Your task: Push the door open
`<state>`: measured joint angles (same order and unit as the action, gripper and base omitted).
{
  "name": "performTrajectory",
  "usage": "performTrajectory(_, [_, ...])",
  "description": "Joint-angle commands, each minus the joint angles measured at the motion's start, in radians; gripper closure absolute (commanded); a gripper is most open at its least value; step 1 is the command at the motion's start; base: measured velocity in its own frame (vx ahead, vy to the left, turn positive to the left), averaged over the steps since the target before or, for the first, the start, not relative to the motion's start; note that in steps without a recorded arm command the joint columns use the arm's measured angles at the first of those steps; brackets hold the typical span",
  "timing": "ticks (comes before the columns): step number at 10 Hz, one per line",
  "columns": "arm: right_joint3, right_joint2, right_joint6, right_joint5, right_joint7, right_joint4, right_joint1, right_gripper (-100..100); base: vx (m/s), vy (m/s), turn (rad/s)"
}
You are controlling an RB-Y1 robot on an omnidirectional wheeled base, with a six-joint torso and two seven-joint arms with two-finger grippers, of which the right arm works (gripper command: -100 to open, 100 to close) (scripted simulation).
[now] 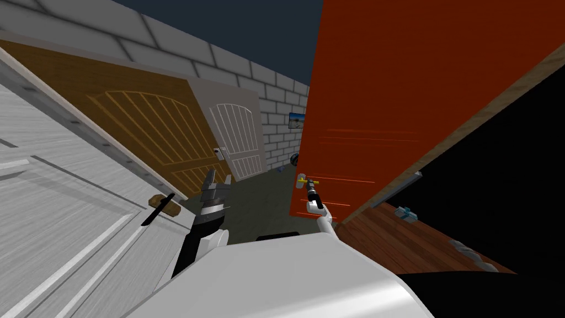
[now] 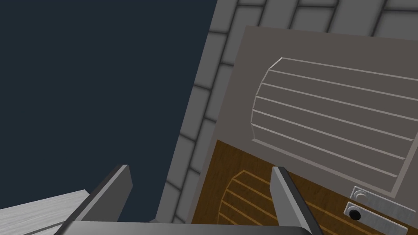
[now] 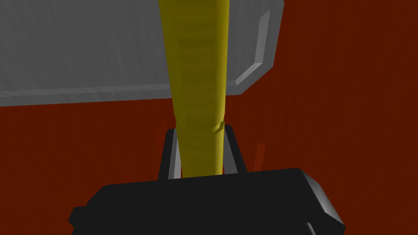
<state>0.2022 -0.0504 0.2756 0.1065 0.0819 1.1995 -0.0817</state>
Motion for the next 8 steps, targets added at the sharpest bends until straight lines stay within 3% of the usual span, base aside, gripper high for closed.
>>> performTrajectory(1, [0.024, -0.005, 0.006, 0.003, 0.005, -0.003, -0.009, 100, 0.201, 0.080, -0.076])
performTrajectory(5, [0.067, 0.007, 0.008, 0.009, 0.012, -0.010, -0.015, 100, 0.185, 0.085, -0.080])
performTrajectory(6, [0.062, 0.007, 0.009, 0.007, 0.013, -0.012, -0.011, 100, 0.073, 0.032, -0.040])
performTrajectory(8, [0.087, -0.005, 0.010, 0.012, 0.016, -0.012, -0.013, 100, 0.160, 0.042, -0.056])
